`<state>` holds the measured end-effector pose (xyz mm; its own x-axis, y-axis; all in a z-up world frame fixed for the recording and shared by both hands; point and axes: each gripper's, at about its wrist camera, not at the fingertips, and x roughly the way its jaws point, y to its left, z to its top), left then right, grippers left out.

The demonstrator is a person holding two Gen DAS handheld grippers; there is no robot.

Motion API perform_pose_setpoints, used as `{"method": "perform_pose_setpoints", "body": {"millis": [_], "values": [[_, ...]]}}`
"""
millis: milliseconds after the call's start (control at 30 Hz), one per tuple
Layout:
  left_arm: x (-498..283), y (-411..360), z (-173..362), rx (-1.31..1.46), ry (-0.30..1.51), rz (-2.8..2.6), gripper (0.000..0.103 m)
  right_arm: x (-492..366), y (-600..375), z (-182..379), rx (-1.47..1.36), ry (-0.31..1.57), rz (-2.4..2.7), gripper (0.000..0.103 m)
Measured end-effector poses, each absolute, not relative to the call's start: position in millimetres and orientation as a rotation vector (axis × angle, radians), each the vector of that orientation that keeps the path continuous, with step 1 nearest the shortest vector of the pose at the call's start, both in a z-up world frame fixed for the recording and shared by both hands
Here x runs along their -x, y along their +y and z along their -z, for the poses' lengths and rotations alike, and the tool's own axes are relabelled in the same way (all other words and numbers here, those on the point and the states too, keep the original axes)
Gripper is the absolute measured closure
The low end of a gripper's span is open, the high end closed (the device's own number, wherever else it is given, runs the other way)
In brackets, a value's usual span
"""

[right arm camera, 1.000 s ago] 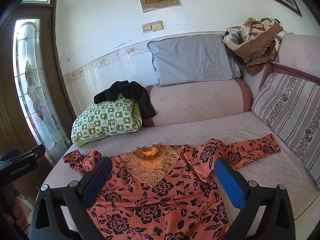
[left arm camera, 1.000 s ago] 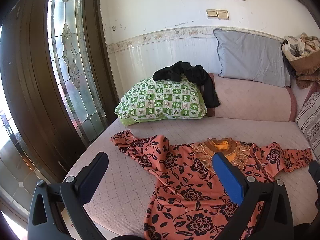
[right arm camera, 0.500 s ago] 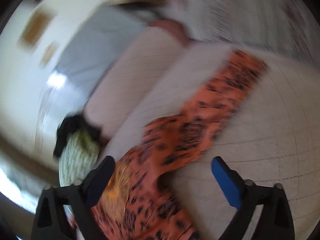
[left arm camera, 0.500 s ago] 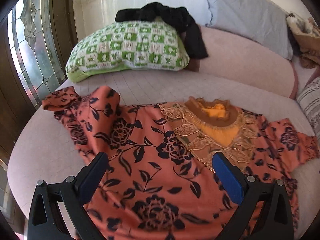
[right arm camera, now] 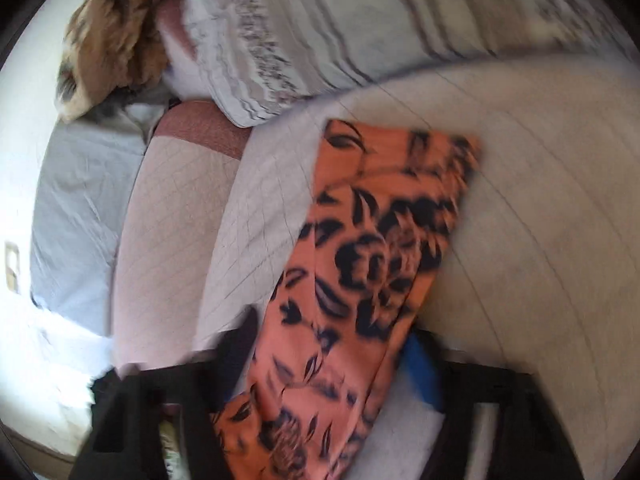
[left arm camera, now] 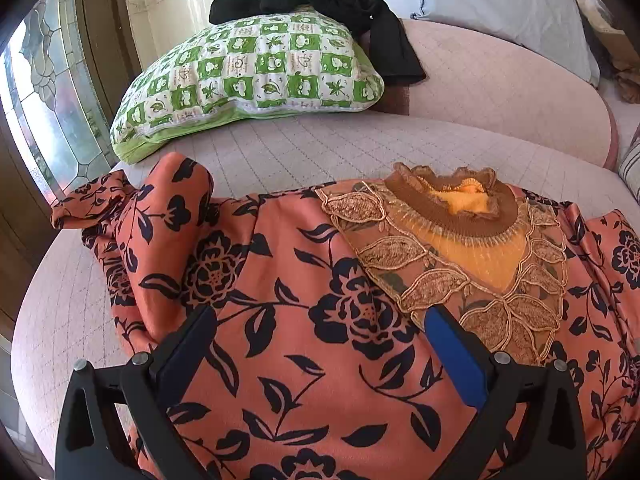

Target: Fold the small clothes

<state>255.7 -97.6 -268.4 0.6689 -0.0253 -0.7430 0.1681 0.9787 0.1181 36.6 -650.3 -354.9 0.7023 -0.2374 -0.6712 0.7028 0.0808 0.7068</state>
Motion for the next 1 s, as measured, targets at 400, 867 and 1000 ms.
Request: {"method": "perform_pose_setpoints", "body": {"millis": [400, 867, 1000], "values": [[-270.5, -39.6, 224.7, -0.033, 0.714, -0.074, 0.0, -92.0, -537.3, 195.1, -0.923, 0.217, 0.323, 0.096], [-276.8, 67.8, 216.3, 0.229, 0.727, -0.279, 0.0, -217.7, -277.5, 253.2, -0.982, 0.757, -0.448, 0.0], [-280.8, 43.3, 218.8, 0.232, 0.741, -0.102, 0.0, -187.2, -324.1, 239.6, -0.914, 0.712, -0.251, 0.01]]}}
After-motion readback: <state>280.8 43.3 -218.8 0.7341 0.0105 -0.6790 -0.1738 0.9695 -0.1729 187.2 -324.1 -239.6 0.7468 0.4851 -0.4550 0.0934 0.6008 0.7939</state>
